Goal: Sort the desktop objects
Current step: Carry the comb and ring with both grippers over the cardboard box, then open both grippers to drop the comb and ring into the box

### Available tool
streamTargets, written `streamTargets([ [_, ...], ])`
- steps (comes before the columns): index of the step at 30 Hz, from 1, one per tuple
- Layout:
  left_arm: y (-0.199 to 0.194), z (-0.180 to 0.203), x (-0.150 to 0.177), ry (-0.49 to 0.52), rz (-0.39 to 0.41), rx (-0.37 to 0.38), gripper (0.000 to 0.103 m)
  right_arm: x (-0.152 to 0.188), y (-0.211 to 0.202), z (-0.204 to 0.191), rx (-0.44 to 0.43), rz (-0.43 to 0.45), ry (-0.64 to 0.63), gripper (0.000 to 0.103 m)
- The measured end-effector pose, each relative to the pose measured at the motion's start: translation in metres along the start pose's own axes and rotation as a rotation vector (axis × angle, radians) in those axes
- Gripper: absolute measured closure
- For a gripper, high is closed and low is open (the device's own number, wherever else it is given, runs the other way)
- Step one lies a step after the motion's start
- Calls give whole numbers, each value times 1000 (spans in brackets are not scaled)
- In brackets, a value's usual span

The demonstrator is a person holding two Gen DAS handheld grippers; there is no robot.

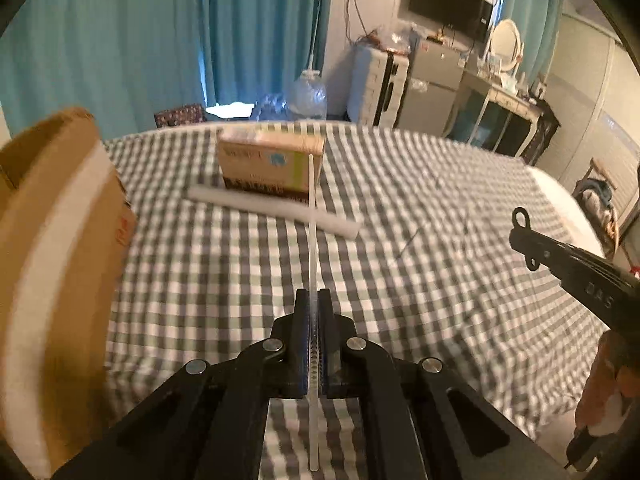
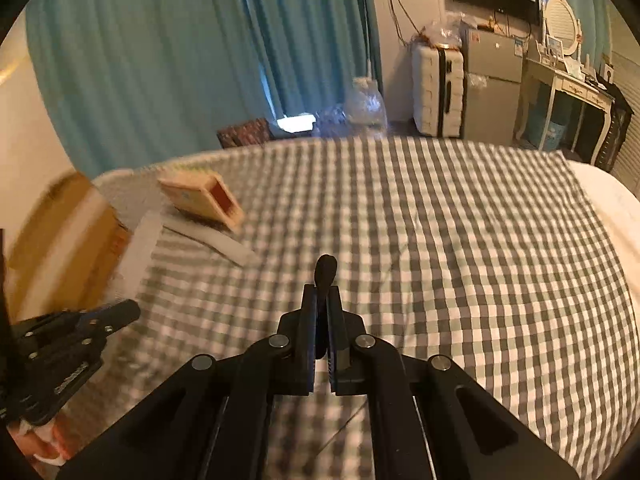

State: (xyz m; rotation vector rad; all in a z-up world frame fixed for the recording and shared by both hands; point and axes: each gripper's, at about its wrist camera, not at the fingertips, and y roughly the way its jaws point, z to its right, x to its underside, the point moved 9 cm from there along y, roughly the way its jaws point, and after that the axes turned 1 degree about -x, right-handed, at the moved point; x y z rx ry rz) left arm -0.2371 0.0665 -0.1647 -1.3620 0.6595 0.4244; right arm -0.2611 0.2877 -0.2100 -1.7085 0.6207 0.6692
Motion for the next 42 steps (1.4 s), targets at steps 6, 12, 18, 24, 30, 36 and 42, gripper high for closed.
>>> streamTargets([
  [6,-69,-27,-31,-30,91,-16,100,-9,-69,-45,-79,82,-5,99],
  [12,-126,-64,-58,-85,167,-48,100,-33,-106,-132,-162,135,-97,99],
  [18,-170,-125,-73,-147,224,-90,100,-57,-110,-234,-265,171,-198,99],
  [24,-176,-199,-56,-211,204,-156,100,-69,-78,-321,-425,102,-206,99],
  [30,-152,-238,-34,-236,146,-184,100,-62,-29,-363,-485,5,-201,99],
  [36,-132,-258,-21,-240,107,-196,100,-51,4,-381,-500,-44,-205,99],
  [42,-133,-269,-20,-240,110,-235,76,-45,19,-380,-551,-85,-154,63],
])
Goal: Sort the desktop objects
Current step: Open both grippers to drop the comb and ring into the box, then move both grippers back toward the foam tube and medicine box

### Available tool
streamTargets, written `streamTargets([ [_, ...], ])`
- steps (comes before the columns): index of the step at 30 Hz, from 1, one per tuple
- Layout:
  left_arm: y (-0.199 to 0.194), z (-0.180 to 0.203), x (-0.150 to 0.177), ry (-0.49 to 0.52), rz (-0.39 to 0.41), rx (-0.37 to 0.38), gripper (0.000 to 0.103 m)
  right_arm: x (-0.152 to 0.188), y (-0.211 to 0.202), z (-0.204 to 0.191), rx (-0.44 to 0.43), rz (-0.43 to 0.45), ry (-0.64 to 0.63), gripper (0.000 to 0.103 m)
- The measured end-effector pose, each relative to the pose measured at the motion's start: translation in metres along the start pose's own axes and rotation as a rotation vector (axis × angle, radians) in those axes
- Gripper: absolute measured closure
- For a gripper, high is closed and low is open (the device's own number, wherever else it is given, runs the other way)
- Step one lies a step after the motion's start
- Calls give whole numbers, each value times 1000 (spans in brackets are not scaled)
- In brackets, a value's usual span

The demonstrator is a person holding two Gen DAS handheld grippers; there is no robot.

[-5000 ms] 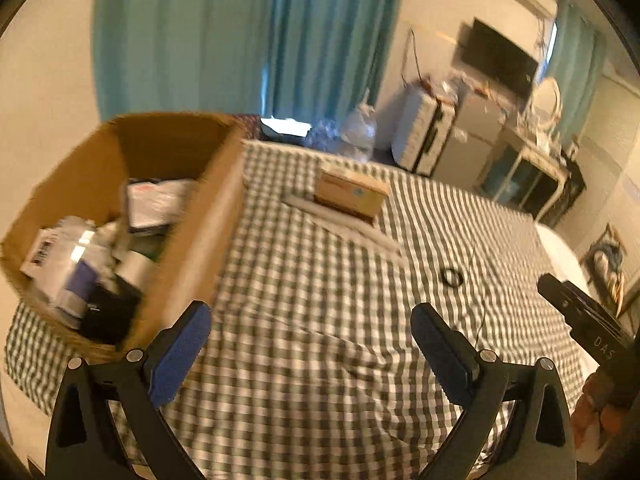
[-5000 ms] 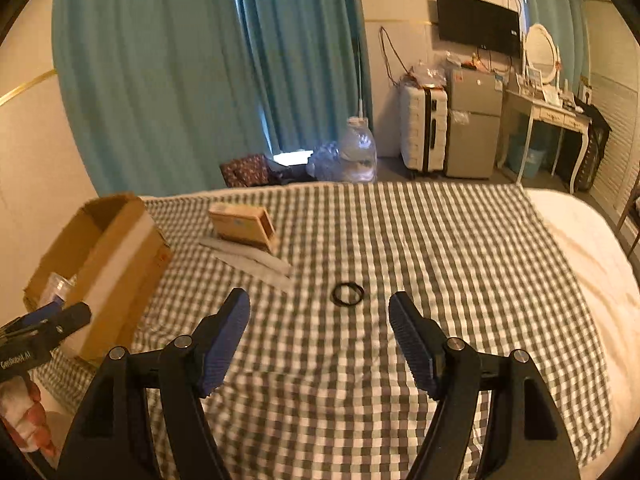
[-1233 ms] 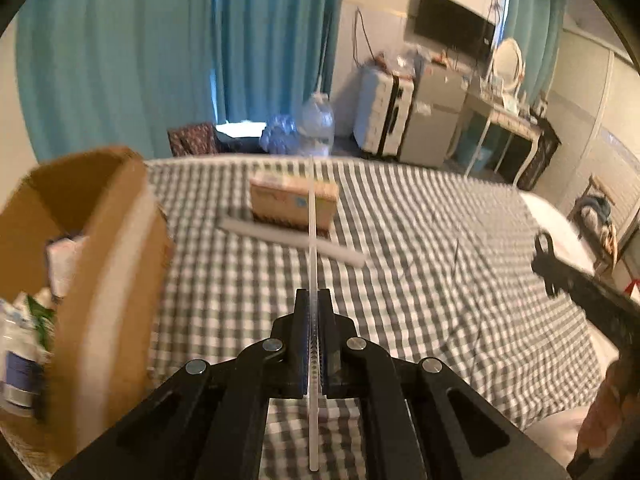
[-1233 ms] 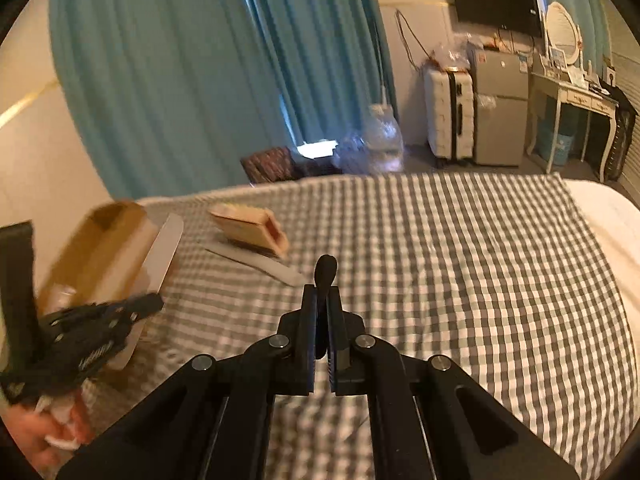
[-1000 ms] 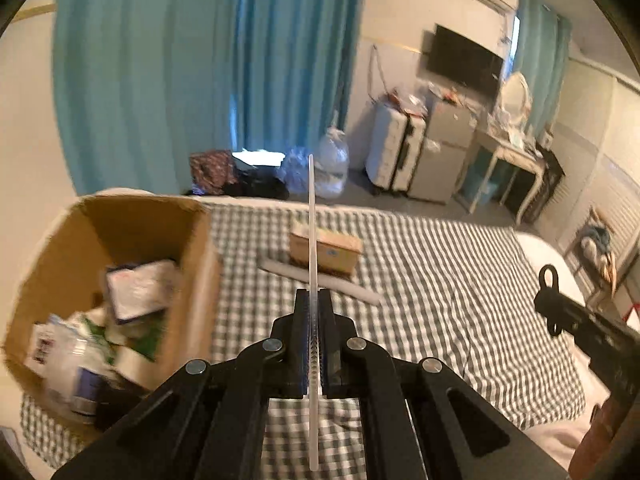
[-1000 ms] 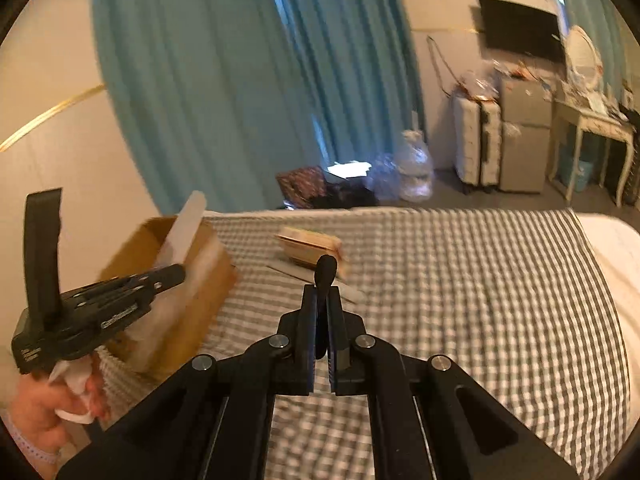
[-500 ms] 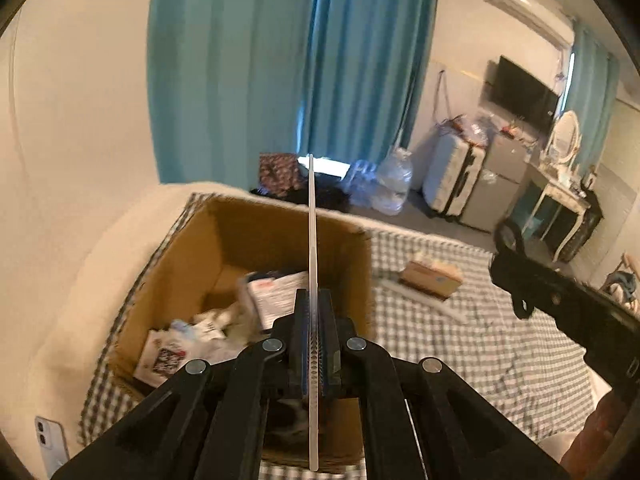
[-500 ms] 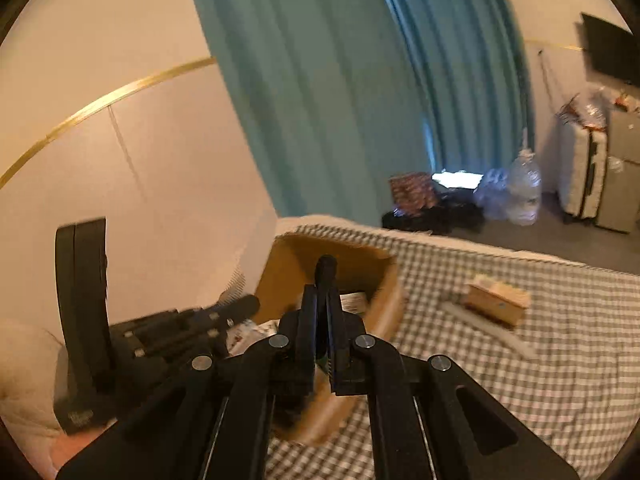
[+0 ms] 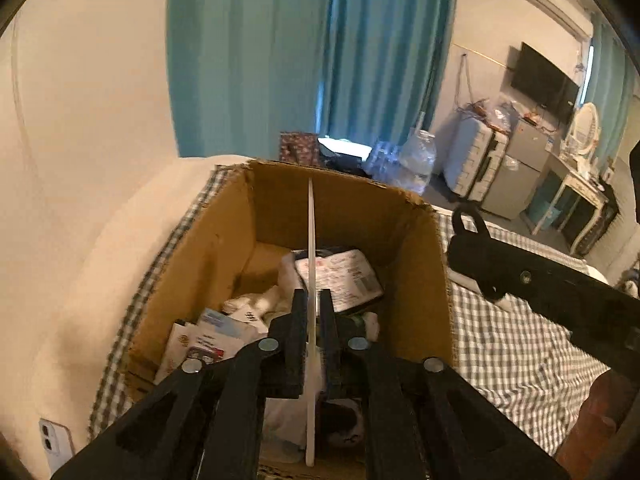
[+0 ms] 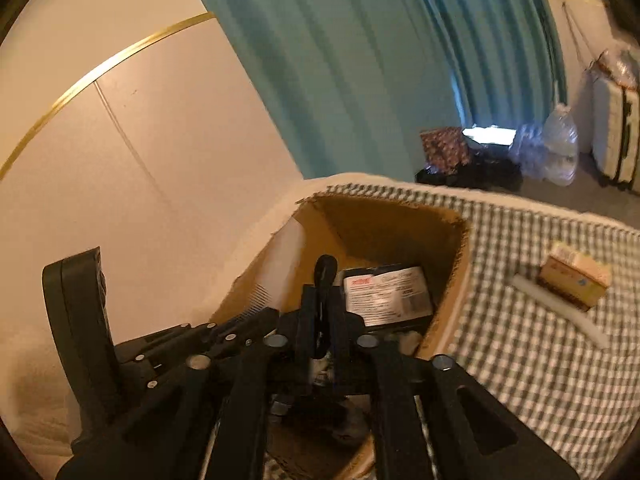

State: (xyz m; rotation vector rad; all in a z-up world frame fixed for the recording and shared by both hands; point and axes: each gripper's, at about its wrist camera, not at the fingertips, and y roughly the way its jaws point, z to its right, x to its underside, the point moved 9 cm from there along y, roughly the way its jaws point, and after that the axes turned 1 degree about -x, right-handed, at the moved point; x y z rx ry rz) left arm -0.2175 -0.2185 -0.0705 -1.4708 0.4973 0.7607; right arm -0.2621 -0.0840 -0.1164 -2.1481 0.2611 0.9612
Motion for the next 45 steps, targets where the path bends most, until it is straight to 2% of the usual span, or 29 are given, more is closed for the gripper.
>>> streamTargets([
  [1,1,-2,1,-1,-10,-9,59,-3,-4,3,23,24,17,36],
  [2,3,-5,3,0,-31,-37,28,-6,-10,6,35,65,31,32],
  [3,1,-7,3,0,-29,-53,22,-9,-12,5,22,76,32,32],
  [4,-1,-8,3,2,-17,-64,22,-12,-16,5,2,80,35,32],
  [8,-7,-15,6,-18,-20,-100,20,-17,-39,13,23,110,37,32],
  [12,-18,-10,10,-38,-36,-93,20,-19,-74,31,57,154,70,32],
  [17,-48,9,13,-22,4,-91,10,-8,-134,72,200,210,34,32],
  [19,-62,20,12,-43,34,-74,9,0,-159,92,259,221,7,32],
  [22,-78,44,12,-92,82,-6,2,14,-192,121,315,218,-12,32],
  [24,-78,65,14,-107,86,25,1,26,-214,143,367,222,-27,32],
  [26,-72,86,16,-104,75,48,1,36,-223,160,378,205,-39,32],
  [29,-56,123,26,-72,34,92,1,56,-215,188,362,135,-38,32],
  [31,-45,145,33,-45,21,130,1,64,-207,201,359,124,-36,32],
  [39,18,197,48,32,-3,153,1,79,-131,263,302,35,-13,35],
  [41,36,200,50,35,-11,142,1,77,-103,282,302,-14,-32,47],
  [45,80,205,54,51,-38,101,1,75,-62,303,296,-64,-77,53],
])
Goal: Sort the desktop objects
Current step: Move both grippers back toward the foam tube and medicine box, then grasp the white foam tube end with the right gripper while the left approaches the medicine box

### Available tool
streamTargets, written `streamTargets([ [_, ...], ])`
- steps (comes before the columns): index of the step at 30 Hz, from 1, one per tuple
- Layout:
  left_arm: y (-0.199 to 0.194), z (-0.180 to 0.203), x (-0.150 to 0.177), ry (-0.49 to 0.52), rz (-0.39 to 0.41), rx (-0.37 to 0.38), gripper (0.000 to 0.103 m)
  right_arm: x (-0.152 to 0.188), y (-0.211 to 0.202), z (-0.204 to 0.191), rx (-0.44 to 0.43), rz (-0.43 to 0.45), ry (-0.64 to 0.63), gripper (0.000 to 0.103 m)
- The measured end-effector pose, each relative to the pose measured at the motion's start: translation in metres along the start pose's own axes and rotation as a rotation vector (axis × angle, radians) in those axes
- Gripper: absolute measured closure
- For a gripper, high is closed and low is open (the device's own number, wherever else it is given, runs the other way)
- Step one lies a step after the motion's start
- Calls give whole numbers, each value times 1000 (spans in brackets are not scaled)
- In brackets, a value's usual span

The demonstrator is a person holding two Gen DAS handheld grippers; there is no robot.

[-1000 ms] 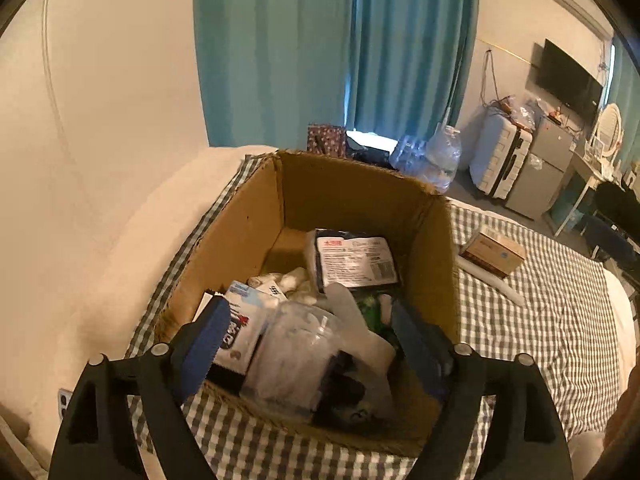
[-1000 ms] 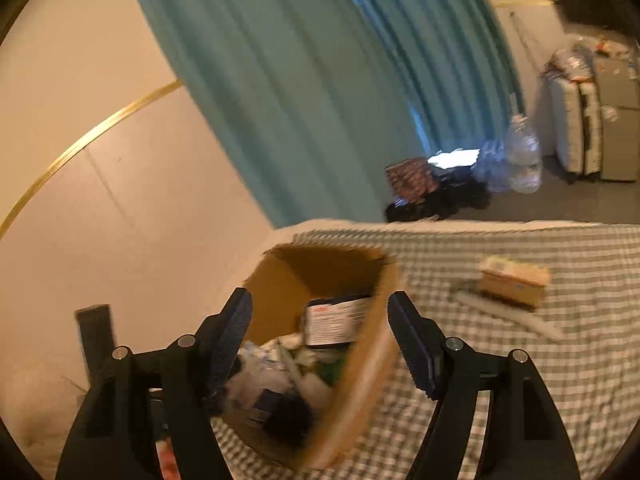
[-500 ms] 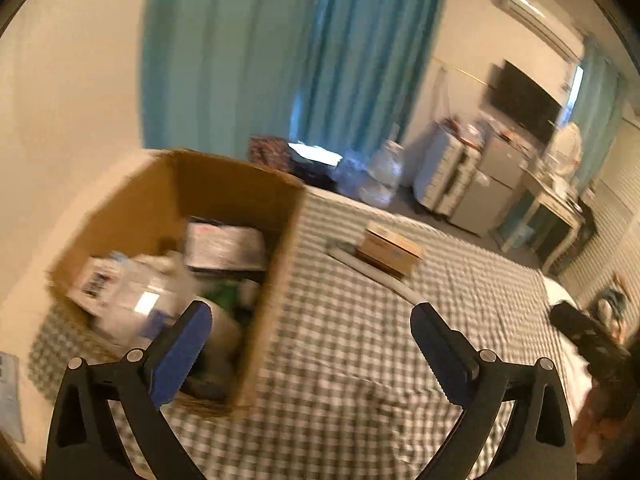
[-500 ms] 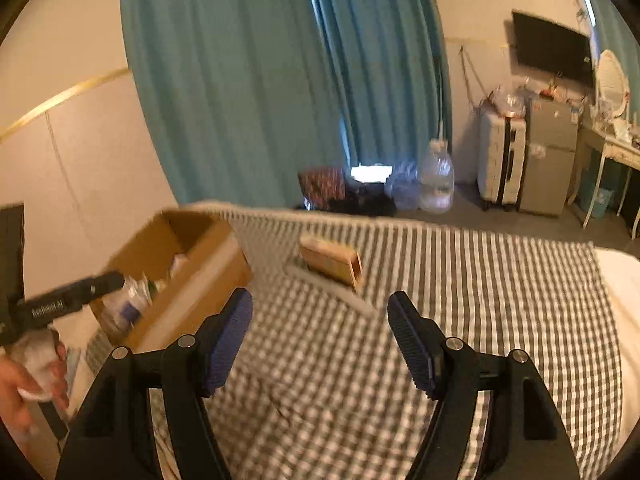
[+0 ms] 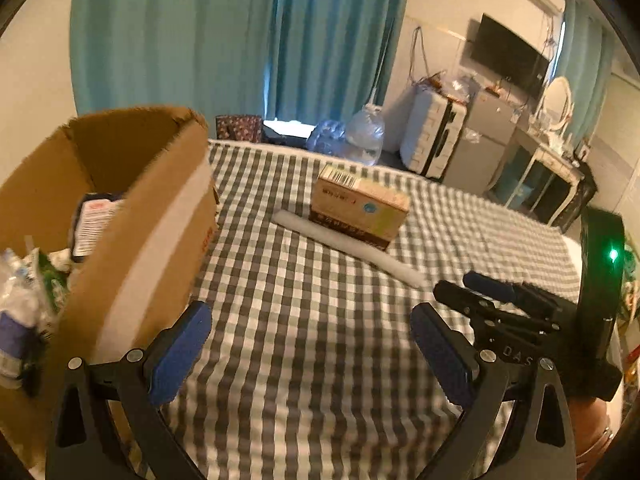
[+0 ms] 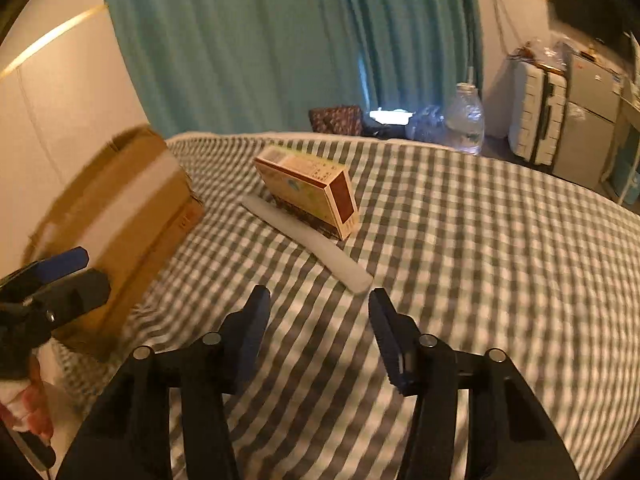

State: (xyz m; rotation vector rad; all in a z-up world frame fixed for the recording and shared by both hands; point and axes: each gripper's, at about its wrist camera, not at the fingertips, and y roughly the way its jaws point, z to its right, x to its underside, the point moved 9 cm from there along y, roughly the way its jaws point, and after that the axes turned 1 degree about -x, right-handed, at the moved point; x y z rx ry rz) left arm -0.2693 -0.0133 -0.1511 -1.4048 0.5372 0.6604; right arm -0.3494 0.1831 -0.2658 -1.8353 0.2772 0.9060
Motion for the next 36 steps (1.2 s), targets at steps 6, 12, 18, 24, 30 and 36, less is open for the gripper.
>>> streamTargets([
  [6,52,3,7,14,-55,-20,1,-4,49,7,-3,-50,-53,55],
  [12,73,-2,18,13,-103,-55,1,7,54,18,-6,-86,-62,96],
  [18,63,3,15,11,-110,-76,1,33,-7,47,76,-84,-33,97],
  [24,48,22,10,-15,-87,-59,1,76,-58,132,225,-161,118,102],
  [30,56,34,1,-72,-88,-75,1,54,-75,111,114,-21,67,57],
  [36,71,23,-6,-42,-90,-188,1,11,-25,65,32,18,-131,55],
])
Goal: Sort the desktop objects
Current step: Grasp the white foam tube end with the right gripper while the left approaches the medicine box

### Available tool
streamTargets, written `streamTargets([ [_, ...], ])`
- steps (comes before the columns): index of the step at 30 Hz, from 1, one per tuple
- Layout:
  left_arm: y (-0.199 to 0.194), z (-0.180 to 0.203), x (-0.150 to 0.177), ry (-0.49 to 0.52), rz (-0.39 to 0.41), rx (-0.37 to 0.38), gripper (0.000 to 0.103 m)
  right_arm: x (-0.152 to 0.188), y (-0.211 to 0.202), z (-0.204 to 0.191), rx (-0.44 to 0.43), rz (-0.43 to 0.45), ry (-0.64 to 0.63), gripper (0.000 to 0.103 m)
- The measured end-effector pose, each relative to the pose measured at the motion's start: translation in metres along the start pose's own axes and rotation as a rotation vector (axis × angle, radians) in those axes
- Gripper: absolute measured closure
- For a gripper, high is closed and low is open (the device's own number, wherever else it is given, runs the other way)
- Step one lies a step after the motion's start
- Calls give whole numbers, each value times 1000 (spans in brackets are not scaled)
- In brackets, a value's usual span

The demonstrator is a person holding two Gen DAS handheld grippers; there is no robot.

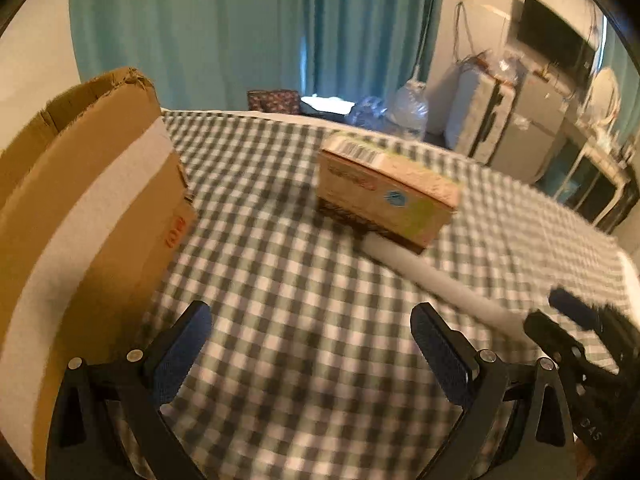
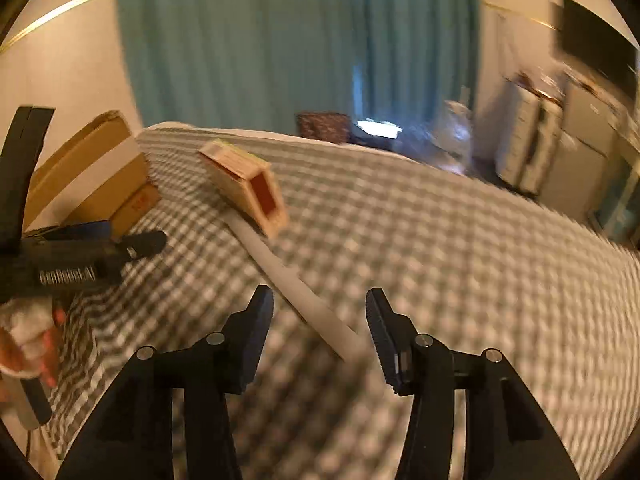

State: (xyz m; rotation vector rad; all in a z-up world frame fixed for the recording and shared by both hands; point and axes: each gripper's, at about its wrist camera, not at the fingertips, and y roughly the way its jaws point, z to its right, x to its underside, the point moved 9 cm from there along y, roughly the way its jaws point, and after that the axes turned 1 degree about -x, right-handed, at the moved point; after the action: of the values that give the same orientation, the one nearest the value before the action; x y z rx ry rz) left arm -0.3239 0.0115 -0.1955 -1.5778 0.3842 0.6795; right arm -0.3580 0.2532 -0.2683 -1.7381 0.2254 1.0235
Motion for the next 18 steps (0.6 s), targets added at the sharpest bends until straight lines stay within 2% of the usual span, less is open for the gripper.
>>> streamTargets([
  [3,9,-9,-2,33,5,-48,1,6,29,-15,-39,-57,-33,55],
  [4,12,-12,-2,40,6,-58,1,15,40,-19,-21,-107,-61,64],
  [5,15,-14,-3,43,3,-67,1,20,47,-18,23,-140,-97,88],
  [6,19,-17,-3,41,-6,-73,1,23,46,-15,69,-146,-127,94],
  [8,25,-19,-2,13,-26,-64,1,22,34,-4,26,-141,-31,97],
  [10,26,-18,-2,-20,-30,-43,1,22,16,16,36,-106,68,98],
  [14,19,4,-4,-106,-23,75,1,36,-27,61,218,-76,138,98],
  [16,15,13,-7,-150,-8,94,1,40,-48,87,294,-45,197,98],
  [18,12,24,-10,-196,17,92,1,42,-64,115,306,-16,305,98],
])
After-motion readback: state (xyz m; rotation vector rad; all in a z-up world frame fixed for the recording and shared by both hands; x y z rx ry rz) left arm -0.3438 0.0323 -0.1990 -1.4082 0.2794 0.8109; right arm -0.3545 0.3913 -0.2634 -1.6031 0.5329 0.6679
